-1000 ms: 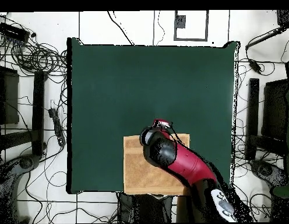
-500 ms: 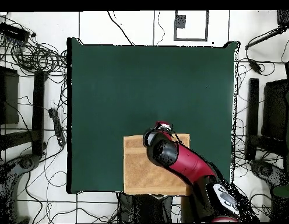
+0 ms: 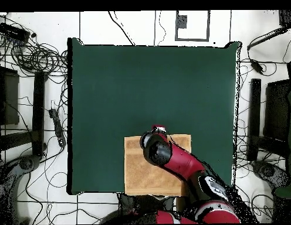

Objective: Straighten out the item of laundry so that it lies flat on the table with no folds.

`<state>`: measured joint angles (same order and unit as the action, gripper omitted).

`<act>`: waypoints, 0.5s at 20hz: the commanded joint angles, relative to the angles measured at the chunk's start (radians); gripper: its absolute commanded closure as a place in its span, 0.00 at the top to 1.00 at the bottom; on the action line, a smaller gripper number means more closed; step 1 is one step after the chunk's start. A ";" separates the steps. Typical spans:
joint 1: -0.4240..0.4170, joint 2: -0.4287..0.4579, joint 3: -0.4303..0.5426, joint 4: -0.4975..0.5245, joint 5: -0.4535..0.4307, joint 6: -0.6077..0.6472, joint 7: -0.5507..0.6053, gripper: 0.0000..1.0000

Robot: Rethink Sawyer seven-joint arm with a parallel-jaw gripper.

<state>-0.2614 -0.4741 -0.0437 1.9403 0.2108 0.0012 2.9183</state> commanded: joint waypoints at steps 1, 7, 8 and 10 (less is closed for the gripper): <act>0.044 0.135 0.032 -0.124 0.002 -0.076 0.044 1.00; 0.067 0.124 0.012 -0.119 0.004 -0.070 0.051 1.00; 0.064 0.125 0.013 -0.122 -0.002 -0.069 0.045 1.00; 0.075 0.130 -0.004 -0.130 -0.002 -0.061 0.039 1.00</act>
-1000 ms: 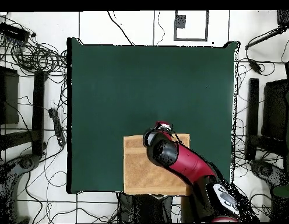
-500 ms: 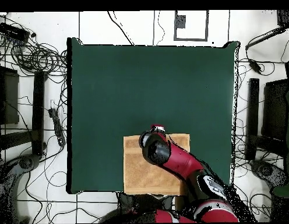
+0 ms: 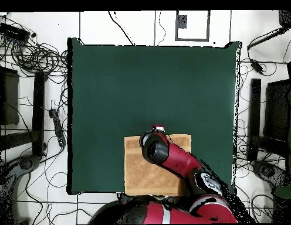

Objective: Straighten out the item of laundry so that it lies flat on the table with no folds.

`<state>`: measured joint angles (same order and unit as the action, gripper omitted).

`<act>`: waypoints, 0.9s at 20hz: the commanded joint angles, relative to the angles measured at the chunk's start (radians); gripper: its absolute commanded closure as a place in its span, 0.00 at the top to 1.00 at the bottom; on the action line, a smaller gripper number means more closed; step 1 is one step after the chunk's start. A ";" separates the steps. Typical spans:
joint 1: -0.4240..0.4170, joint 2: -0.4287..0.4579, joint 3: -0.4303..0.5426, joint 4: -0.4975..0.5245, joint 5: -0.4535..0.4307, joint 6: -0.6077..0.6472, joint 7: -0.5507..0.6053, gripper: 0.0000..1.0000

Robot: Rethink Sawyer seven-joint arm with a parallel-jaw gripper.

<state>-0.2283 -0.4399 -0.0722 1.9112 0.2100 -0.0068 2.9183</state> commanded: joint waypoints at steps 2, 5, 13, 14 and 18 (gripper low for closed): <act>0.023 0.090 0.050 -0.091 -0.010 -0.052 0.043 0.00; 0.018 0.087 0.060 -0.087 -0.012 -0.050 0.050 0.00; 0.010 0.059 0.079 -0.071 -0.004 -0.063 0.083 0.00; 0.008 0.048 0.082 -0.065 -0.004 -0.057 0.084 0.00; -0.019 0.040 0.101 -0.078 -0.025 -0.076 0.070 0.00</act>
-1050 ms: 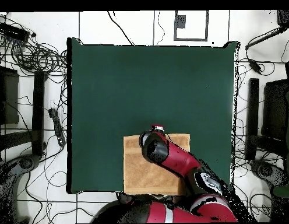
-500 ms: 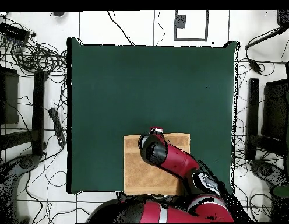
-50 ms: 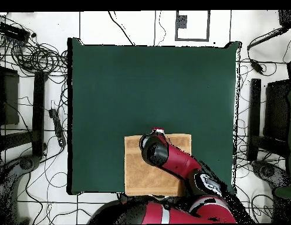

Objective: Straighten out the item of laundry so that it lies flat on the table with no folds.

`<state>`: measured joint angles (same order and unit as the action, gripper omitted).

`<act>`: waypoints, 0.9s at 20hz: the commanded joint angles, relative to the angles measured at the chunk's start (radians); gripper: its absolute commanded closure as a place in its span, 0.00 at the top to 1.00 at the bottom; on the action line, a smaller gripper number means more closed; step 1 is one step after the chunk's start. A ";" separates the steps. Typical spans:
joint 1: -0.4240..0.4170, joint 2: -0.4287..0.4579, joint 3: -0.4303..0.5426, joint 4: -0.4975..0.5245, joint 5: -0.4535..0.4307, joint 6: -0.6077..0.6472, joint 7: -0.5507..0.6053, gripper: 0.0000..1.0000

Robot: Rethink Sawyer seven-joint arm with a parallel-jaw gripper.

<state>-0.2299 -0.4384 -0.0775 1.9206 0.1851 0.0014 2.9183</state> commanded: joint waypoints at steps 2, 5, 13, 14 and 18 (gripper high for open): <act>-0.049 0.043 0.130 -0.106 -0.032 -0.108 0.049 0.00; -0.076 0.052 0.157 -0.125 -0.054 -0.120 0.045 0.00; -0.118 0.102 0.199 -0.211 -0.086 -0.155 0.053 0.00; -0.127 0.110 0.210 -0.219 -0.092 -0.163 0.055 0.00; -0.124 0.124 0.214 -0.247 -0.085 -0.178 0.070 0.00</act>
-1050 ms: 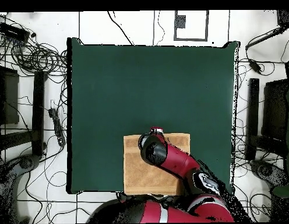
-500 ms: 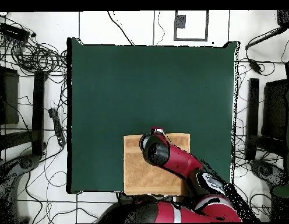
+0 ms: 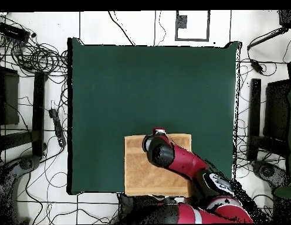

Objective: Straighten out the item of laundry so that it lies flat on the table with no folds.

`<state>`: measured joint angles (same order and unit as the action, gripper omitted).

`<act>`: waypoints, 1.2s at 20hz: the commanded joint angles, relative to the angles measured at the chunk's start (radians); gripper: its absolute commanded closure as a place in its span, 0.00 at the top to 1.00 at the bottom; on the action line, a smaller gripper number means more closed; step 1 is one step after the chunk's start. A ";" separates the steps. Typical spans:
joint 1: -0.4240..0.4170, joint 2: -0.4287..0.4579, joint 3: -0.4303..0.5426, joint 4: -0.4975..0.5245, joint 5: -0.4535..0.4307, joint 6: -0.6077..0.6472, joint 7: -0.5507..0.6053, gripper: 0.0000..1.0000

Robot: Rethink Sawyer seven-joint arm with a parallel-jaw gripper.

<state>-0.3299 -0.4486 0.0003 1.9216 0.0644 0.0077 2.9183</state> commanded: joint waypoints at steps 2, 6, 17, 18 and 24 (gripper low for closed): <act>-0.028 0.136 0.139 -0.257 0.036 -0.186 0.076 0.00; -0.063 0.155 0.166 -0.280 0.017 -0.207 0.073 0.00; -0.135 0.159 0.258 -0.337 -0.040 -0.242 0.073 0.00; -0.141 0.166 0.266 -0.345 -0.046 -0.250 0.074 0.00; -0.116 0.166 0.224 -0.366 0.006 -0.172 0.092 0.00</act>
<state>-0.4764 -0.4488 0.1203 1.9044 -0.0345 0.1030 2.9183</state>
